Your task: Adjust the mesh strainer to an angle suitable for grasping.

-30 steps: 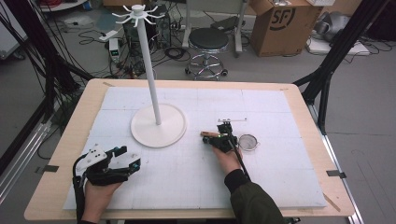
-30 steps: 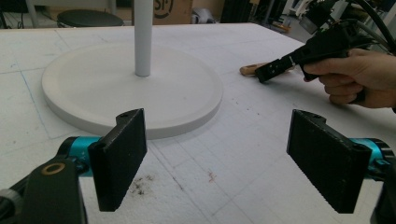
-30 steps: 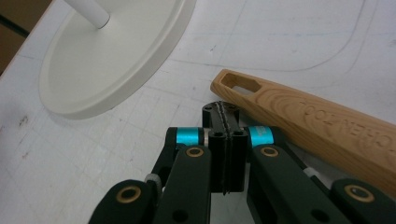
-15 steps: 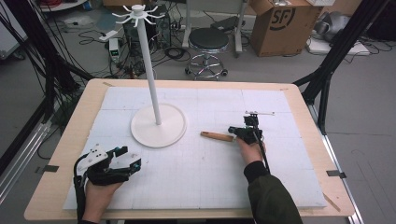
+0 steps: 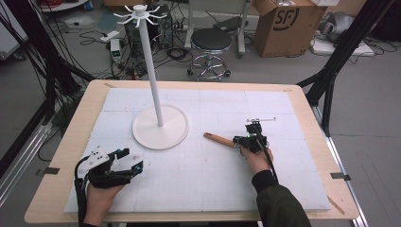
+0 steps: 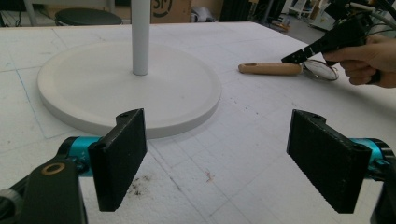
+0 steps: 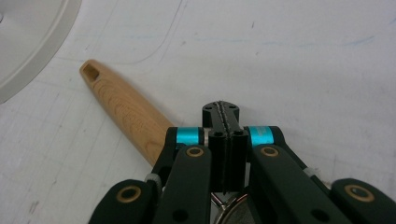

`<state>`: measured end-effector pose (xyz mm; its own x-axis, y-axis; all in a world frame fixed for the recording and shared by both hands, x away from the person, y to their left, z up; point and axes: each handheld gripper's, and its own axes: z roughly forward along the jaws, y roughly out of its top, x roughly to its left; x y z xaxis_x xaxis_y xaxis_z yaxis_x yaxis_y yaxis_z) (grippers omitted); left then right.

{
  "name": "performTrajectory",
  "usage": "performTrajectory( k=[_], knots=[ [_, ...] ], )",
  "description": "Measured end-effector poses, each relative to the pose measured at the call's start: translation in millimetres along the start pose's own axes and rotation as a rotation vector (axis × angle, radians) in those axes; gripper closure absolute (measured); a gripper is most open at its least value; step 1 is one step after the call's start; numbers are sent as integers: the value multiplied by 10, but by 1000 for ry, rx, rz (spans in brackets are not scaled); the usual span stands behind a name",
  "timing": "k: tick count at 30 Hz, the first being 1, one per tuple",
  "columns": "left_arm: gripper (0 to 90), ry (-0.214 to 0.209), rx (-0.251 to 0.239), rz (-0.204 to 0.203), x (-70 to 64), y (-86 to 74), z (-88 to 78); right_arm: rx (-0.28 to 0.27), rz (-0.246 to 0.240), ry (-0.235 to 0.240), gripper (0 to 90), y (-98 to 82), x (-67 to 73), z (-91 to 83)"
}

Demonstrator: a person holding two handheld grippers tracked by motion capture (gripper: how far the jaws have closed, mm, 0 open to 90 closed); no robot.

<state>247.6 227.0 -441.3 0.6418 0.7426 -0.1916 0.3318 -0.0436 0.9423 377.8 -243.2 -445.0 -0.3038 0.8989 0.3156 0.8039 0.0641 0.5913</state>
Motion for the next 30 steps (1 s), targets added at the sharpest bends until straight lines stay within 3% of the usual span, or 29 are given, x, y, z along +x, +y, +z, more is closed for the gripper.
performTrajectory(
  k=[10, 13, 20, 21, 22, 23, 26, 28, 30],
  knots=[
    [206, -3, 1, 2, -14, 6, 10, 38, -27, 39, 900, -114, 94, -64],
    [207, -2, 2, 3, -13, 6, 12, 31, 35, 89, 900, -143, 48, -63],
    [206, 2, 4, 4, -5, 1, 4, 32, 35, 95, 900, -155, 35, -72],
    [206, 0, 1, 2, -2, -1, 4, 17, 29, 88, 874, -154, 32, -85],
    [206, 3, 1, -1, 0, -2, 2, -9, 16, 70, 733, -155, 30, -106],
    [206, 1, 1, 0, 3, -2, -1, -9, 16, 70, 733, -155, 30, -106],
    [206, 2, 2, 2, 4, -2, 1, -47, 33, 68, 482, -143, 6, -143],
    [206, 3, 3, 3, 2, -2, 4, -55, 38, 65, 442, -140, 4, -164],
    [207, 3, 4, 6, 0, -2, 5, -66, 37, 96, 412, -137, 2, -180]
  ],
)
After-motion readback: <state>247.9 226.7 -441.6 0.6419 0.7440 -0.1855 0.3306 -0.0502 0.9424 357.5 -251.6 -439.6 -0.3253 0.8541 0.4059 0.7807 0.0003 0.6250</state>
